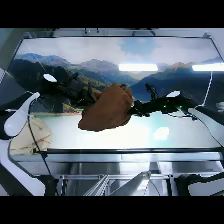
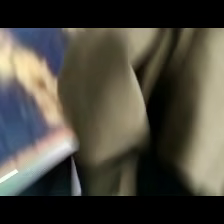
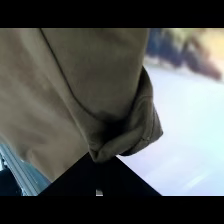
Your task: Fold the shirts.
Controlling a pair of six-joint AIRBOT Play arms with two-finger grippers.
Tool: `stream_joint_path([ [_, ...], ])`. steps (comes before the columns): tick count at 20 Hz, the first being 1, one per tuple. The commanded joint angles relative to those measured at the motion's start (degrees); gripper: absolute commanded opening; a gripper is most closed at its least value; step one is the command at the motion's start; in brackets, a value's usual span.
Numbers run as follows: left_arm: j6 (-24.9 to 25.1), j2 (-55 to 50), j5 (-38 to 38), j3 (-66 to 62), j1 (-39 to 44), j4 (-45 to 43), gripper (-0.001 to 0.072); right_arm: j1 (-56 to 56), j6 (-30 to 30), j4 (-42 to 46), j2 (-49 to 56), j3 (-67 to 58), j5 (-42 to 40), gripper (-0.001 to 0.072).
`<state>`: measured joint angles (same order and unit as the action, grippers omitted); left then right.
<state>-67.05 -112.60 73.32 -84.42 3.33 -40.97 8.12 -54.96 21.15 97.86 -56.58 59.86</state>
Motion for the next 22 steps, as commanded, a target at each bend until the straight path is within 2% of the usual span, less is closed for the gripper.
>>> stream_joint_path([
  [1, -1.4, -6.0, 5.2, -8.7, 2.4, 0.7, -0.0002, 0.4, 1.6, -1.9, 0.1, -0.2, 1.7, 0.0016],
  [4, -2.9, -3.6, 11.6, -15.6, 1.6, 0.6, -0.0004, -2.6, 2.5, -1.9, -3.5, -2.8, 8.3, 0.0015],
  [6, -4.9, 2.0, 12.9, -21.7, -0.3, 0.7, -0.0004, -7.5, 0.5, -2.3, -8.8, -7.8, 11.1, 0.0015],
  [7, -5.9, 5.6, 13.0, -25.5, -1.3, 0.8, -0.0004, -10.8, 0.1, -4.8, -12.1, -11.5, 12.8, 0.0015],
  [9, -7.2, 12.9, 13.0, -33.2, -3.1, 0.7, -0.0003, -17.7, 0.2, -15.8, -19.2, -19.1, 16.4, 0.0016],
  [11, -7.4, 21.7, 10.0, -37.5, -4.5, 0.7, 0.0018, -23.0, 0.5, -22.6, -26.0, -26.5, 16.7, 0.0017],
  [13, -5.3, 32.0, 3.6, -32.7, -4.7, 0.6, 0.0018, -25.4, 0.5, -20.8, -30.9, -31.7, 16.7, 0.0016],
  [15, -2.9, 40.0, 0.3, -25.1, -3.8, 0.5, 0.0019, -24.8, 0.1, -18.0, -34.4, -32.0, 16.8, 0.0017],
  [19, -2.8, 47.4, 3.6, -12.3, -0.9, -0.8, 0.0021, -21.7, -5.1, -5.2, -35.2, -31.9, 17.4, 0.0018],
  [20, -2.8, 48.1, 3.5, -9.4, -0.1, -2.2, 0.0017, -20.7, -6.8, 0.0, -34.7, -31.5, 17.2, 0.0070],
  [21, -2.8, 48.4, 3.3, -6.9, 0.5, -3.9, 0.0051, -20.0, -9.7, 5.7, -34.1, -30.7, 17.0, 0.0340],
  [22, -2.9, 48.3, 3.3, -4.5, 0.7, -5.7, 0.0347, -19.7, -13.5, 12.1, -33.2, -29.7, 17.2, 0.0602],
])
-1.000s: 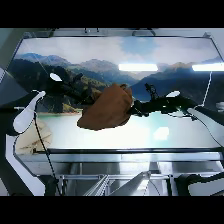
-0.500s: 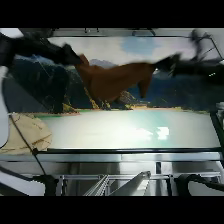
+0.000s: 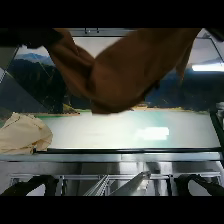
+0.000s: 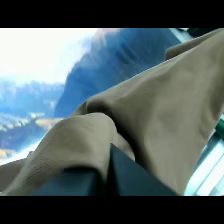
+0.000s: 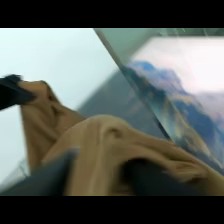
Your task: Fold the shirts.
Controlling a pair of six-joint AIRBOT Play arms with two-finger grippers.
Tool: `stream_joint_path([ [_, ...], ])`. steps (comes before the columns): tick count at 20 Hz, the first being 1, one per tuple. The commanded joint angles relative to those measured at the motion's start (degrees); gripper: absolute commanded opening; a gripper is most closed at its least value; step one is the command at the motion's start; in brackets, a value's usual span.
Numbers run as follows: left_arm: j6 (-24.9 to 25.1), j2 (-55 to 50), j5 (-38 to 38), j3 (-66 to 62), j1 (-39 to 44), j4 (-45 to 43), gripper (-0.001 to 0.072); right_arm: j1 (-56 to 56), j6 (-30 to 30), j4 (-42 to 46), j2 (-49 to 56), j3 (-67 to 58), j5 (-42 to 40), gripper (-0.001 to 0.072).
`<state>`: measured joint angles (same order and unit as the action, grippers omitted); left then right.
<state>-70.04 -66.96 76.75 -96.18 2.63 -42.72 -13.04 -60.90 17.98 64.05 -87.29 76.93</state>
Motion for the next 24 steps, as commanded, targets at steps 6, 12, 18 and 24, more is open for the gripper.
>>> stream_joint_path([
  [6, -1.0, 2.5, 3.4, 20.9, -3.8, -11.7, 0.0708, 1.7, -16.1, 38.8, 4.0, 11.5, 6.1, 0.0630],
  [12, 0.0, 1.8, -0.5, 44.1, -11.1, -11.5, 0.0708, 8.6, -15.1, 36.3, 1.9, 42.5, 1.8, 0.0630],
  [18, 8.8, -10.3, -8.3, 48.8, -10.1, -2.0, 0.0708, 13.8, -15.7, 35.5, 2.0, 54.6, -12.7, 0.0629],
  [24, 8.7, -25.1, -7.3, 36.2, -8.3, -2.2, 0.0707, 10.1, -16.9, 35.6, 7.3, 54.6, -17.4, 0.0630],
])
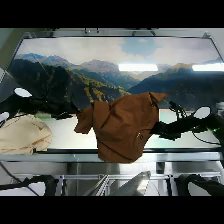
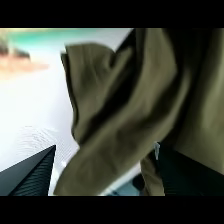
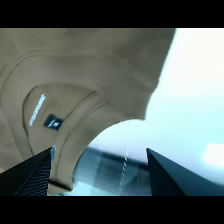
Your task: Fold the shirts.
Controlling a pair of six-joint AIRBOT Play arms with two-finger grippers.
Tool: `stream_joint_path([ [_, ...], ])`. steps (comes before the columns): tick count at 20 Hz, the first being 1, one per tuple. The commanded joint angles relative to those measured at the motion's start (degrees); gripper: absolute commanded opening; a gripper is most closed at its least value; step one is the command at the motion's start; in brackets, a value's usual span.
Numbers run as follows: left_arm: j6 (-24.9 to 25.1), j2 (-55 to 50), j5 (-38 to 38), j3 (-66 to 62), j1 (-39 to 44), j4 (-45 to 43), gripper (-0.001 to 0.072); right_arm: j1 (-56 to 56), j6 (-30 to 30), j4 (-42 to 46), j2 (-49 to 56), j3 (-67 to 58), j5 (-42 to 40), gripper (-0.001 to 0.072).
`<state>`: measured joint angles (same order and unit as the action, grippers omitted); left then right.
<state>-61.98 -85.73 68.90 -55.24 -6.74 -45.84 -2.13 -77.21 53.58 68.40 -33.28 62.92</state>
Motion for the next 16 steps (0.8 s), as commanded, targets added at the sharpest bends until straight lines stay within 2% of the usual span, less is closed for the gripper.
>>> stream_joint_path([
  [1, 0.6, -8.8, 1.5, -7.0, 2.2, 0.9, 0.0707, -0.9, 0.5, -1.3, 5.0, 0.6, -5.0, 0.0629],
  [3, 0.4, -13.2, 2.9, -10.3, 4.8, 1.0, 0.0679, -0.9, 8.4, -9.9, 9.6, 0.6, -8.1, 0.0620],
  [4, 0.4, -15.2, 3.5, -11.8, 6.2, 1.0, 0.0565, -0.9, 14.1, -16.5, 11.7, 0.4, -9.0, 0.0501],
  [5, 0.4, -17.3, 4.1, -13.4, 7.7, 1.0, 0.0372, -0.9, 19.6, -22.5, 13.6, -0.4, -9.2, 0.0371],
  [6, 0.4, -19.3, 4.2, -15.2, 9.0, 1.0, 0.0177, -0.9, 24.3, -27.2, 15.2, -1.7, -9.3, 0.0274],
  [7, 0.4, -20.8, 4.3, -17.2, 9.8, 1.1, 0.0051, -1.0, 28.1, -31.1, 16.3, -3.5, -9.3, 0.0080],
  [8, 0.4, -21.6, 5.2, -19.5, 10.2, 2.3, 0.0024, -1.5, 29.0, -32.9, 16.7, -6.0, -9.1, 0.0017],
  [10, 0.4, -20.3, 8.8, -24.8, 9.1, 7.2, 0.0015, -4.0, 28.8, -33.2, 15.9, -13.3, -4.6, 0.0016],
  [12, -0.2, -15.1, 12.7, -30.6, 6.6, 10.6, 0.0015, -8.3, 26.1, -33.3, 11.8, -22.4, 2.7, 0.0016],
  [16, -4.2, -0.6, 16.2, -44.1, 1.2, 11.5, 0.0015, -16.3, 21.5, -33.2, -0.3, -40.1, 5.1, 0.0015],
])
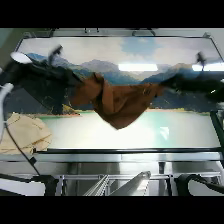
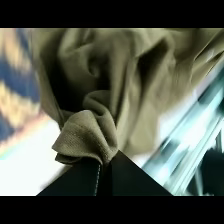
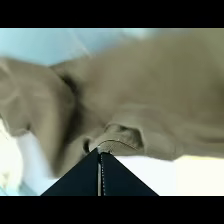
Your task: Fold the shirts.
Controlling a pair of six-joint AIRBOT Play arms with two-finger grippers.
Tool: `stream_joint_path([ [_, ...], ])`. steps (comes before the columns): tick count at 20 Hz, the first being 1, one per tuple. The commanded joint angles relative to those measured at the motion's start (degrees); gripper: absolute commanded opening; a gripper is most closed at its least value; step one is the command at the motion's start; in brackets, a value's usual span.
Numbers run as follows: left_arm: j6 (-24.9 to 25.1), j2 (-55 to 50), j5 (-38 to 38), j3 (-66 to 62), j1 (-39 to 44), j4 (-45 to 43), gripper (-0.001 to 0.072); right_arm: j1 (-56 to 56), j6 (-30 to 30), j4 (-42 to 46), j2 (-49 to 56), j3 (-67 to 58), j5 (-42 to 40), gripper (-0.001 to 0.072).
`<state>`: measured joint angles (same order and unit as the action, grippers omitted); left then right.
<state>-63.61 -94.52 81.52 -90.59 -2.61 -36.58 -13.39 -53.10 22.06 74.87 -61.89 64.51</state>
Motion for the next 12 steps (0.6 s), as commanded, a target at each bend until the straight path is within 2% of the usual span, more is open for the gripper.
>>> stream_joint_path([
  [1, -3.9, 11.5, 3.9, -12.1, -3.8, 2.2, 0.0017, -6.6, -3.4, -1.7, -9.1, -14.8, 3.6, 0.0015],
  [3, -5.6, 16.6, 5.8, -18.4, -4.2, 2.2, 0.0018, -8.6, -3.9, -1.8, -13.9, -19.9, 3.8, 0.0015],
  [7, -5.7, 25.8, 7.5, -26.4, -4.5, -0.2, 0.0020, -10.7, -3.7, -1.7, -23.5, -22.7, 1.9, 0.0015],
  [10, -3.6, 31.9, 6.5, -23.0, -5.8, -1.5, 0.0024, -10.8, -3.7, -0.5, -25.8, -22.7, 1.9, 0.0015],
  [12, -0.9, 33.6, 6.3, -16.6, -6.2, -1.4, 0.0025, -8.5, -4.0, 1.5, -23.1, -22.7, 2.0, 0.0016],
])
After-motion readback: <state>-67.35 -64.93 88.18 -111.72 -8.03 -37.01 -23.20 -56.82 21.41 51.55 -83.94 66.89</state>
